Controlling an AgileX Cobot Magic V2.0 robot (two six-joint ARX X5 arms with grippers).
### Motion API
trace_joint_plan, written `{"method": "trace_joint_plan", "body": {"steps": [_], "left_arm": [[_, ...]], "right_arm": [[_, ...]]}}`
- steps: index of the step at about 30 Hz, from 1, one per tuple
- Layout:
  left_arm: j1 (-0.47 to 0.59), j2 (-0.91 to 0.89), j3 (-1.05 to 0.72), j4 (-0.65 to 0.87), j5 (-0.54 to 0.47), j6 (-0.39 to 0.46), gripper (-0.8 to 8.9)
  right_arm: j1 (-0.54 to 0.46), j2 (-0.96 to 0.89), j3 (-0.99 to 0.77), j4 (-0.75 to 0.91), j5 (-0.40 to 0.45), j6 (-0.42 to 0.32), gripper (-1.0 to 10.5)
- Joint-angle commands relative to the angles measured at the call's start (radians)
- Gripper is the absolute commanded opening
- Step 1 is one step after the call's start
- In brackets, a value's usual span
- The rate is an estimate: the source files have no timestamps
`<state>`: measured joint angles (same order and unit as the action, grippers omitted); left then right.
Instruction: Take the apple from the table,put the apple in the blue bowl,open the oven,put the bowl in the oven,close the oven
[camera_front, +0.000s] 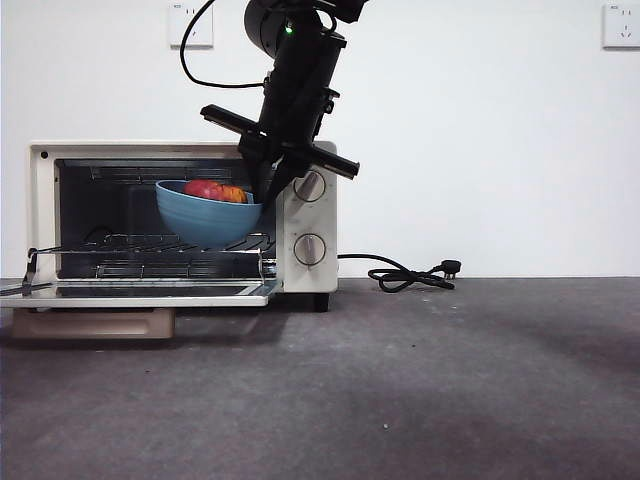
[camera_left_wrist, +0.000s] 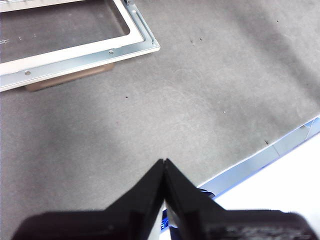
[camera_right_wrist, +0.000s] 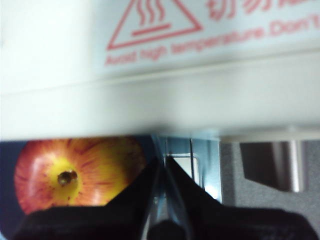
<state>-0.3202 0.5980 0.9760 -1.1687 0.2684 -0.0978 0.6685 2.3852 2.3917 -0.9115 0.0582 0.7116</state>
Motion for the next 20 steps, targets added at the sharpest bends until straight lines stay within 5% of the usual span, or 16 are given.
{"method": "trace_joint_plan", "body": {"steps": [1,14,20], "left_arm": [[-0.002,-0.002,0.000,0.011,0.000,0.005,-0.05],[-0.002,-0.002,0.000,0.010,0.000,0.005,-0.05],[-0.002,-0.002,0.000,0.009,0.000,0.005,-0.06]], "right_arm": [[0.004,0.016,0.006,0.012,0.005,0.011,-0.1],[0.006,0.016,0.006,0.022,0.002,-0.004,0.1],[0.006,0.016,0.006,0.024,0.013,-0.005,2.2]]}}
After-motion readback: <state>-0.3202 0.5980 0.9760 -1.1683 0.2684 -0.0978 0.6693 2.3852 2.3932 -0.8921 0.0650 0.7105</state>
